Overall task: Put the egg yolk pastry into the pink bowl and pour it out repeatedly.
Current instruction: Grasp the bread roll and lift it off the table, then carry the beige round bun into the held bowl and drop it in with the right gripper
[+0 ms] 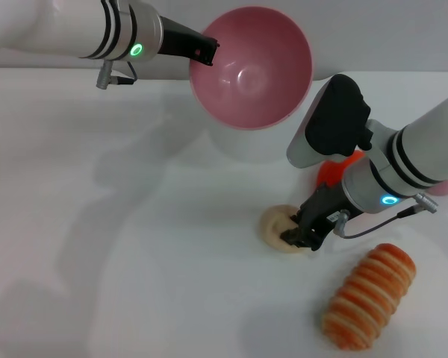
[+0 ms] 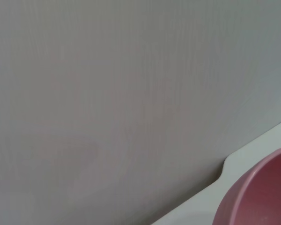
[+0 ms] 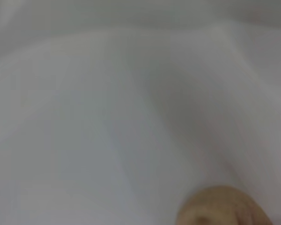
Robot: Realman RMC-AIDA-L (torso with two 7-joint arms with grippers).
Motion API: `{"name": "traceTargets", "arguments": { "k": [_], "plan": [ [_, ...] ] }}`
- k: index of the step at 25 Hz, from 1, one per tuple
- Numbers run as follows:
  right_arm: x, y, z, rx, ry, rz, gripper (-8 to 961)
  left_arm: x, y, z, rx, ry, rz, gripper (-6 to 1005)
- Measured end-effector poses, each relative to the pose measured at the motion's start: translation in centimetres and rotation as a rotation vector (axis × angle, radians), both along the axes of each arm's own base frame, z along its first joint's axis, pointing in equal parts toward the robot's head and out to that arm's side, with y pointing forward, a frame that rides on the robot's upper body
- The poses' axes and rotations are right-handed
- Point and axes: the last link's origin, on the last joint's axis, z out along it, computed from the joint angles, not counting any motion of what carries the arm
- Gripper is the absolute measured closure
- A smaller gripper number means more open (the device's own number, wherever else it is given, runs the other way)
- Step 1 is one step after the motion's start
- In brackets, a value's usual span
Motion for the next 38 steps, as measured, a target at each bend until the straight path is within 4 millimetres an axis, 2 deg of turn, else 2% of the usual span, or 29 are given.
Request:
{"name": "traceTargets", "arguments": {
  "k": [5,9,13,18,22,25,34,37,38],
  "plan": [
    [-0.3,-0.1,0.3,-0.009,-0.002,0.007,737,-0.1,0.0,0.0,0.000,-0.003,0.002,964],
    [-2.1,-0.8,2.7,-0.009,0.049,0.035,779,-0.1,0.0,0.0,0.000,-0.003,0.002,964],
    [-4.9,-2.5,7.5,0.029,0.108,0.113,809,-0.1,0.0,0.0,0.001,-0.004,0.003,964],
    [-9.8,-5.7,15.0,0.109,0.263,0.272,842,0.0,0.0,0.1,-0.003,-0.004,0.004,964],
    [-11.5,-7.0,19.8,0.234,0.388,0.365,853,0.1,-0.3,-0.2,-0.022,0.002,0.003,964],
    [-11.2,-6.3,20.7,0.300,0.405,0.380,858,0.6,-0.6,-0.5,-0.040,0.008,-0.008,964],
    [-8.5,-1.6,19.2,0.421,0.431,0.308,867,1.1,-1.2,-1.1,-0.083,0.010,-0.015,964],
    [-7.9,-1.0,18.6,0.428,0.433,0.302,872,1.2,-1.3,-1.2,-0.087,0.011,-0.017,964],
    [-7.8,-0.9,18.6,0.432,0.435,0.300,837,1.2,-1.3,-1.2,-0.087,0.011,-0.017,965]
  ]
}}
